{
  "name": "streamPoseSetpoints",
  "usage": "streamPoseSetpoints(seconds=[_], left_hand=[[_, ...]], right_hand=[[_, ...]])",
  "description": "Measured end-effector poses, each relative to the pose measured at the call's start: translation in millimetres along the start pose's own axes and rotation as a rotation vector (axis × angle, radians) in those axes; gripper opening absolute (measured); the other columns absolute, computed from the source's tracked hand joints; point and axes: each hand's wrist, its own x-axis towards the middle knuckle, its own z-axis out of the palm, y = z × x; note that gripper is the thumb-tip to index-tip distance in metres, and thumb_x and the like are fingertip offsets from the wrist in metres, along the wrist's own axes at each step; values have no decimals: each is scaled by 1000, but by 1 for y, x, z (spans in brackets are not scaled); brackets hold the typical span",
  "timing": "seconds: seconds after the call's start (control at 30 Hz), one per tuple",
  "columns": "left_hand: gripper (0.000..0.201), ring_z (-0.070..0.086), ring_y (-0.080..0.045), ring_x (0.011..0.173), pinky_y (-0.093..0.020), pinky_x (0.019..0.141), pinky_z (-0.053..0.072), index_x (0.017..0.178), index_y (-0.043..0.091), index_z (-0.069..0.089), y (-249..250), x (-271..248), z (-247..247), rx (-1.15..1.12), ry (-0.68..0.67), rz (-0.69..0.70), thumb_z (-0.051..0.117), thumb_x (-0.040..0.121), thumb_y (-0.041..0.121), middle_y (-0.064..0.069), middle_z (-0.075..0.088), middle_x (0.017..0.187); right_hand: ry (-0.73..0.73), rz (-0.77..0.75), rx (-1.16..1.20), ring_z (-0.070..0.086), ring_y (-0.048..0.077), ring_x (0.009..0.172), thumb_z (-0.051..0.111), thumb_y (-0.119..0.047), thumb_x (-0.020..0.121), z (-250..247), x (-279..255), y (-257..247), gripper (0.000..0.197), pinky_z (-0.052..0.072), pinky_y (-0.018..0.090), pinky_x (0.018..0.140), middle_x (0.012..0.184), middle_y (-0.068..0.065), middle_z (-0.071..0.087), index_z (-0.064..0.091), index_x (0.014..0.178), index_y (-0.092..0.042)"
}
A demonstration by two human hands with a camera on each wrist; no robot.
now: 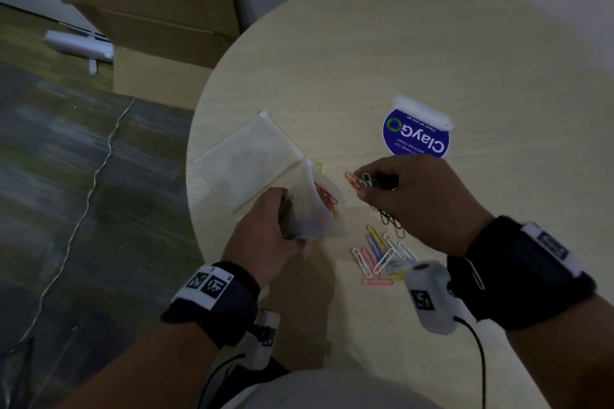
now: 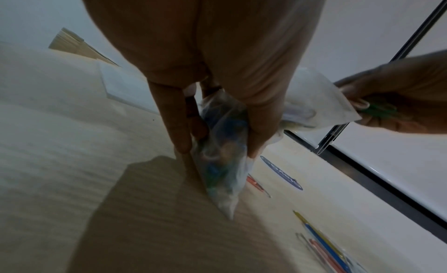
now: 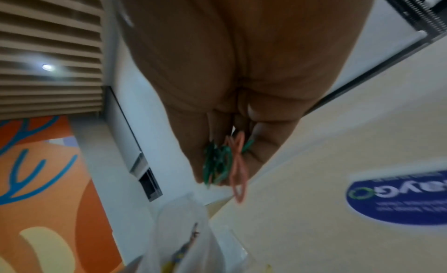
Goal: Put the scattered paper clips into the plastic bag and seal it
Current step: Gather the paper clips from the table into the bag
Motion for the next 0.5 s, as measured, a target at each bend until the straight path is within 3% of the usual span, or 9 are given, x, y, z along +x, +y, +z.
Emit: streamPoseSetpoints(seconds=[0.07, 0.17, 0.27, 0.4, 0.5], left_hand=[[71, 59, -18, 111, -27, 86, 45, 126, 28, 45, 3, 1, 2, 1, -9, 4, 85, 68, 24, 4, 60, 125], [62, 64, -21, 102, -35, 84, 51, 117, 34, 45, 4, 2, 6, -2, -12, 29, 83, 68, 29, 5, 63, 115], [55, 64, -18, 92, -35, 78, 51, 110, 36, 48, 3, 1, 8, -29, -25, 44, 83, 68, 33, 8, 63, 104], [55, 58, -12, 86, -26, 72, 41, 111, 32, 51, 3, 2, 8, -46, 6, 41, 85, 68, 31, 15, 58, 96], [54, 58, -12, 87, -26, 72, 41, 108, 35, 49, 3, 1, 6, -64, -9, 54, 84, 68, 26, 20, 55, 91]], right_hand=[[-53, -24, -47, 60, -5, 65, 68, -31, 84, 1, 5, -11, 13, 41, 6, 61, 74, -15, 68, 74, 94, -27], [-95, -78, -198, 64, 16, 77, 65, -29, 83, 12, 13, -21, 15, 47, 32, 74, 83, 0, 73, 74, 87, -17], [-66, -106, -287, 63, 26, 88, 58, -31, 85, 24, 16, -30, 22, 44, 34, 77, 91, 6, 73, 73, 89, -15], [-66, -156, -212, 64, 25, 96, 58, -19, 86, 22, 12, -37, 19, 42, 34, 81, 99, 6, 73, 72, 98, -15], [-48, 3, 169, 67, 10, 102, 64, -11, 85, 10, 6, -31, 28, 50, 34, 96, 108, -3, 74, 72, 111, -19]])
